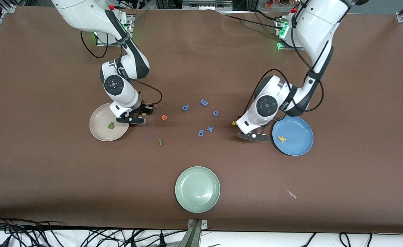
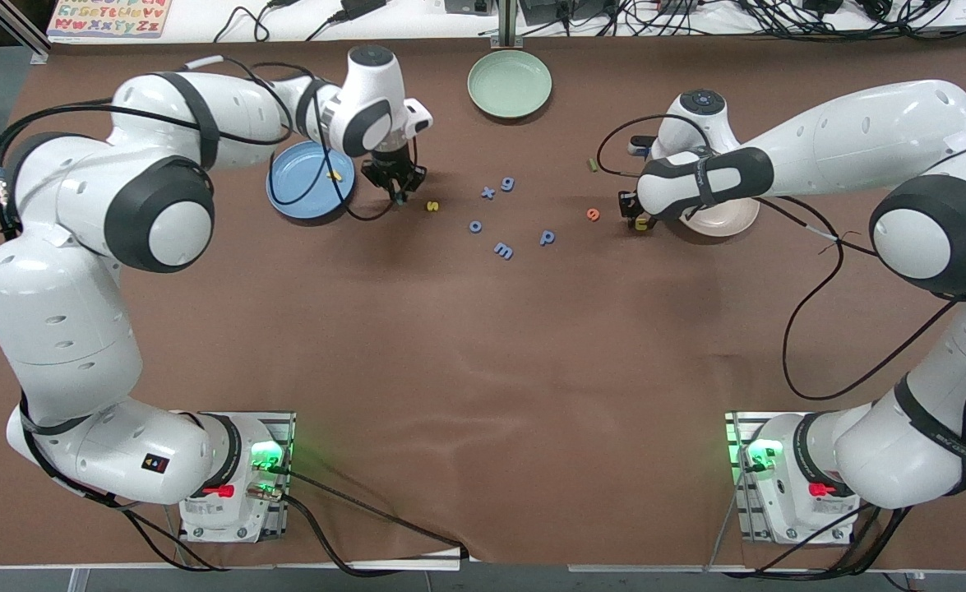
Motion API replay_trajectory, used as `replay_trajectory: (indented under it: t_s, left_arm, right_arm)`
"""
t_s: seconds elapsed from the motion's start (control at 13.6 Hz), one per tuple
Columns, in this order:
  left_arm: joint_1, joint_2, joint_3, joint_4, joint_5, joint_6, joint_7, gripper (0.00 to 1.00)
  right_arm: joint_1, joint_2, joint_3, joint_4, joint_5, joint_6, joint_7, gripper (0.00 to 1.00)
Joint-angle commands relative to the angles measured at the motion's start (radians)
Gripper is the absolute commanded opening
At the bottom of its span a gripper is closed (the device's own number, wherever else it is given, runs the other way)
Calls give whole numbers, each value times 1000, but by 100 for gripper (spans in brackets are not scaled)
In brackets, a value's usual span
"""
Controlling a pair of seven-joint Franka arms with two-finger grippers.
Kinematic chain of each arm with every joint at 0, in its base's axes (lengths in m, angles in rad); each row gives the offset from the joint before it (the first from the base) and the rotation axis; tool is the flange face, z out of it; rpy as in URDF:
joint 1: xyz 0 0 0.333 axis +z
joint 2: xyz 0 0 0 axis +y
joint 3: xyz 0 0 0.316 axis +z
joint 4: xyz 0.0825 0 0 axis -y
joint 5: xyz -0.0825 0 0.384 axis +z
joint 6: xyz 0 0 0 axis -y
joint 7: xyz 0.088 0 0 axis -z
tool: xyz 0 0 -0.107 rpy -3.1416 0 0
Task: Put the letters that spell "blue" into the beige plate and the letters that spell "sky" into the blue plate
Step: 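Grasp the teal y with the left gripper while the right gripper grasps the u, then drop the y on the blue plate while the right gripper drops the u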
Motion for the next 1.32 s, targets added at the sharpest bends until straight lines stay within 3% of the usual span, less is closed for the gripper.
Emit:
replay_trajectory:
  t_s: [0.0,0.15,0.29,0.37,0.44,0.66,0.81,0.95,1.1,1.17,1.25]
  left_arm:
    - [84,-59,0,38,48,-119,82,0]
    - [172,-73,-3,38,51,-138,232,0]
    - [219,-71,2,26,51,-139,309,15]
    - [254,-65,0,18,56,-138,334,39]
    - [282,-56,-6,12,54,-138,346,99]
    - [262,-62,-26,17,54,-147,337,100]
    - [262,-73,-90,23,46,-147,302,100]
    - [245,-64,-161,32,53,-141,148,100]
    - [157,-42,-178,35,57,-115,46,100]
    - [100,-13,-172,35,53,-87,8,100]
    - [73,21,-170,35,53,-32,-61,100]
  right_arm:
    - [-5,-3,9,-8,7,-4,-13,29]
    - [-5,-7,9,11,7,-18,-16,24]
    - [-5,-12,7,93,8,-160,-11,22]
    - [-6,-14,2,144,8,-240,-13,22]
    - [-14,-15,1,190,8,-310,-16,22]
    - [-31,-14,-31,287,8,-447,-74,23]
    - [-31,-14,-92,305,8,-480,-179,23]
    - [-34,-8,-143,305,8,-484,-298,23]
    - [-74,-3,-148,307,7,-478,-348,26]
    - [-81,8,-148,307,7,-475,-370,47]
    - [-86,11,-148,307,10,-471,-361,99]
